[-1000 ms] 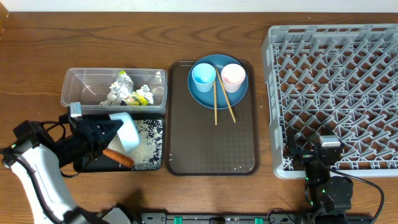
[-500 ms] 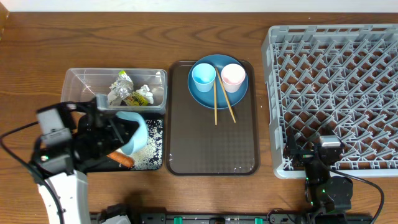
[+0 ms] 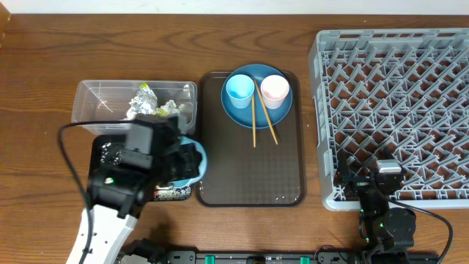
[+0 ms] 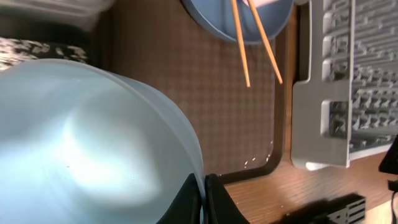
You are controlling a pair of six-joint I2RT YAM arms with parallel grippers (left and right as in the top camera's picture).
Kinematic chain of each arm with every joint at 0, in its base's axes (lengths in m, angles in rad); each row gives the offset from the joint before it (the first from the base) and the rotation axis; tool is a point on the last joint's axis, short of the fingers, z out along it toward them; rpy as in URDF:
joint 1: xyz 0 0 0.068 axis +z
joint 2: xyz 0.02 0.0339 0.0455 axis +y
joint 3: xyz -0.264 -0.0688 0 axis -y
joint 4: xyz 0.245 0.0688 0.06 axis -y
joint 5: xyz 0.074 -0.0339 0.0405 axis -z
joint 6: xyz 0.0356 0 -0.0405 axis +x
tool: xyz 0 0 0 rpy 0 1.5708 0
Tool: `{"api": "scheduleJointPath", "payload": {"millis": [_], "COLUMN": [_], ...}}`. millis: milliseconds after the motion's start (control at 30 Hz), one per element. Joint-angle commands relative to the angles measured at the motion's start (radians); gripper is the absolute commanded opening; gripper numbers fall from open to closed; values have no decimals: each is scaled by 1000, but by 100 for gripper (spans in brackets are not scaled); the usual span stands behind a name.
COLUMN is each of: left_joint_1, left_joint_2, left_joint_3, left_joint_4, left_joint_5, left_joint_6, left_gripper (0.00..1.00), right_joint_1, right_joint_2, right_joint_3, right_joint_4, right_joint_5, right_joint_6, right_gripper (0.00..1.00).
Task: Sort waste into correct bins and load items into the dishwasher rack
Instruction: 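Carry the empty bowl back and set it on the brown tray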
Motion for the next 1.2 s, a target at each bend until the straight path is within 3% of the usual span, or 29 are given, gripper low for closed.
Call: {"api": "scheduleJointPath", "payload": {"millis": [0, 467, 1167], "left_joint_1": [-95, -392, -415], "left_joint_2": [41, 335, 529], "left_joint_3": [23, 23, -10], "left_joint_4": [20, 127, 181], "left_joint_5": [-98, -200, -226], "left_joint_6": [-84, -135, -139], "left_gripper": [6, 6, 6], "right_joint_1": [-1, -1, -1], "right_joint_2": [-2, -2, -2], "right_joint_3": [-2, -2, -2], "right_joint_4": [-2, -2, -2], "right_joint_5": [-1, -1, -1], "right_joint_6": [14, 14, 14], "right_gripper": [99, 99, 99]}}
